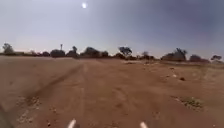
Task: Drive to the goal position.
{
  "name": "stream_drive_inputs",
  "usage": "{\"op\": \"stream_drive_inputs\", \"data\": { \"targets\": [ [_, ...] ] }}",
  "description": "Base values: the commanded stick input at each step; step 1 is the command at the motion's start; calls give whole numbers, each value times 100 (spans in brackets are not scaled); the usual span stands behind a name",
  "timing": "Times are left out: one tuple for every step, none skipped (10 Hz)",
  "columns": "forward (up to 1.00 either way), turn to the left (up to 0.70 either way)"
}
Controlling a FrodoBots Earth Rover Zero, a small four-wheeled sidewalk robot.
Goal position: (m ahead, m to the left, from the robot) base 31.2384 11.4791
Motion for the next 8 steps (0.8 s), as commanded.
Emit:
{"op": "stream_drive_inputs", "data": {
  "targets": [
    [70, 21],
    [70, 32],
    [70, 0],
    [70, 0],
    [70, 0],
    [70, 0],
    [70, 0],
    [70, 0]
  ]
}}
